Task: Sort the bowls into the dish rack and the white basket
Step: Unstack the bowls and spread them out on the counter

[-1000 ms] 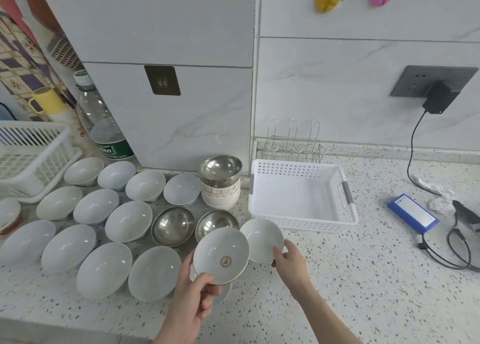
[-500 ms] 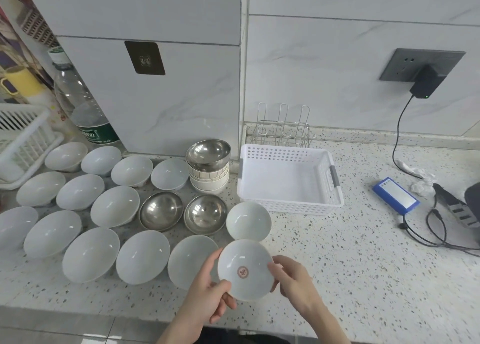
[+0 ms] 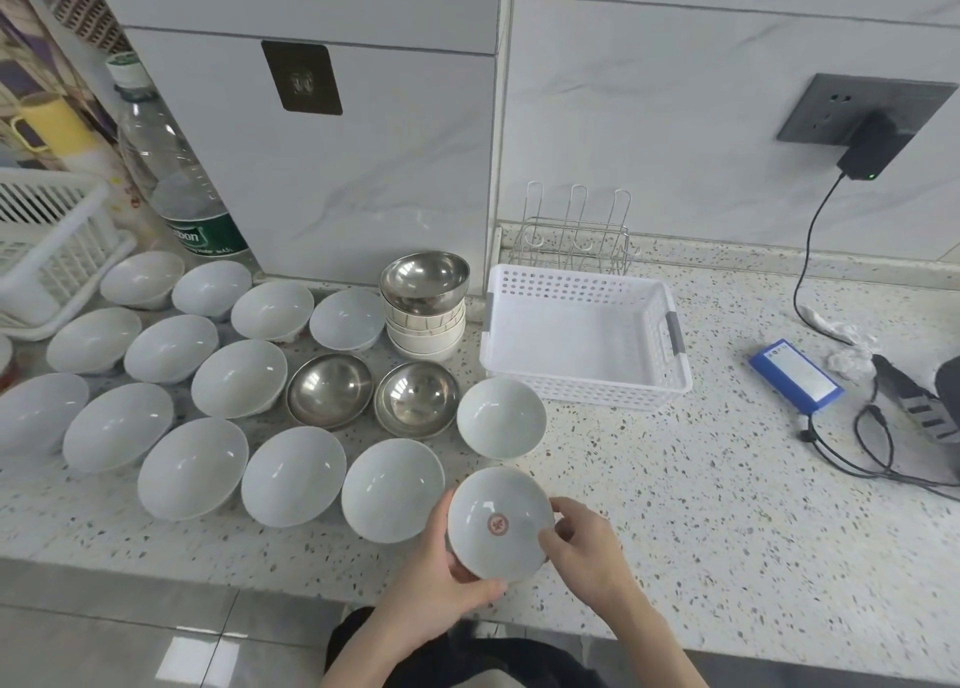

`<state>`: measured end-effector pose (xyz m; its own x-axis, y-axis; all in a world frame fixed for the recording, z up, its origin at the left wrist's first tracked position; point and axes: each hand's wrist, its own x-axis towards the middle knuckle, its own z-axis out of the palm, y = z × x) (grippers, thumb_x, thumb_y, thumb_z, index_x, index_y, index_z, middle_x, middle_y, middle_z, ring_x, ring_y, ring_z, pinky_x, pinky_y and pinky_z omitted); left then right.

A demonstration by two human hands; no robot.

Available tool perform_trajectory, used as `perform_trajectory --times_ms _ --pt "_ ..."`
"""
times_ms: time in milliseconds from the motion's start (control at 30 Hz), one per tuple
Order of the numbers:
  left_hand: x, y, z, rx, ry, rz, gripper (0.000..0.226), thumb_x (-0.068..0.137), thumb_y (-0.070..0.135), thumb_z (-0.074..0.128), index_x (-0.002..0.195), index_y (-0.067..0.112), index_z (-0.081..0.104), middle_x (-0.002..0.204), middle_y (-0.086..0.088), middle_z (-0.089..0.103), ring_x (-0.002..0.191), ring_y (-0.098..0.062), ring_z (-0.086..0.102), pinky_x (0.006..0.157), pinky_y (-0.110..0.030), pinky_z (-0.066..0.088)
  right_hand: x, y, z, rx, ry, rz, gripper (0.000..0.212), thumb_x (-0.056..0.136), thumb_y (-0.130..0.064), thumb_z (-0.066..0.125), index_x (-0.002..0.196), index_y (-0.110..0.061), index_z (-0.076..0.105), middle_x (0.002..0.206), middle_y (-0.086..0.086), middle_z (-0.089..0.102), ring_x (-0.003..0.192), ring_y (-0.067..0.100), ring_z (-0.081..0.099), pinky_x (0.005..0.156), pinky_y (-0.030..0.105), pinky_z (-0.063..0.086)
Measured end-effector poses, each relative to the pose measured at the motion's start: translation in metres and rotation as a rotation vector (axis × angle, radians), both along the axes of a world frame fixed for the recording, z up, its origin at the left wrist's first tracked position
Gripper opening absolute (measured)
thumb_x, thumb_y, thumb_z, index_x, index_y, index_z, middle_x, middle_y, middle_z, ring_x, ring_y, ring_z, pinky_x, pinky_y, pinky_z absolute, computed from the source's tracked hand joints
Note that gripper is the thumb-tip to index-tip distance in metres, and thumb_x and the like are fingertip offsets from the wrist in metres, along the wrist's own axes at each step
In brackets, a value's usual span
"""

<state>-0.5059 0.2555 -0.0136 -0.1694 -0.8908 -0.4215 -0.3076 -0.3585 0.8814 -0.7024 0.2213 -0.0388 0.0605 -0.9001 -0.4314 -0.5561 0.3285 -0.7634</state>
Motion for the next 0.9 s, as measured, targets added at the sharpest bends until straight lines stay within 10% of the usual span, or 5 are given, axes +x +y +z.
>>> perform_trajectory --times_ms 200,333,900 --pt "-0.001 -0.002 -0.003 -0.119 -0.012 0.039 0.095 0.061 0.038 0.082 0.111 0.085 0.016 0.129 0.019 0.054 0.112 -0.003 0.061 0.079 -0.015 0.054 0.004 -0.003 -0.002 0.004 0.018 0.029 0.027 0.087 -0.014 0.053 0.110 -0.026 0.061 0.063 -0.001 0.058 0.049 0.003 0.045 0.046 0.011 0.035" --pt "-0.002 -0.006 -0.005 -0.101 0.011 0.031 0.092 0.066 0.031 0.085 0.133 0.059 0.028 0.130 0.018 0.055 0.117 -0.006 0.059 0.086 -0.033 0.059 0.004 -0.005 -0.003 -0.012 0.019 0.030 0.026 0.087 -0.014 0.053 0.109 -0.024 0.061 0.064 0.002 0.059 0.047 0.004 0.043 0.045 0.013 0.033" --pt "0.000 -0.012 -0.006 -0.158 -0.237 -0.084 0.082 0.074 0.033 0.076 0.119 0.070 0.019 0.079 0.014 0.055 0.070 0.015 0.056 0.056 -0.006 0.043 0.006 -0.008 -0.011 -0.013 0.030 0.066 0.027 0.085 -0.013 0.051 0.105 -0.027 0.061 0.049 -0.005 0.044 0.041 0.006 0.035 0.043 0.016 0.028"
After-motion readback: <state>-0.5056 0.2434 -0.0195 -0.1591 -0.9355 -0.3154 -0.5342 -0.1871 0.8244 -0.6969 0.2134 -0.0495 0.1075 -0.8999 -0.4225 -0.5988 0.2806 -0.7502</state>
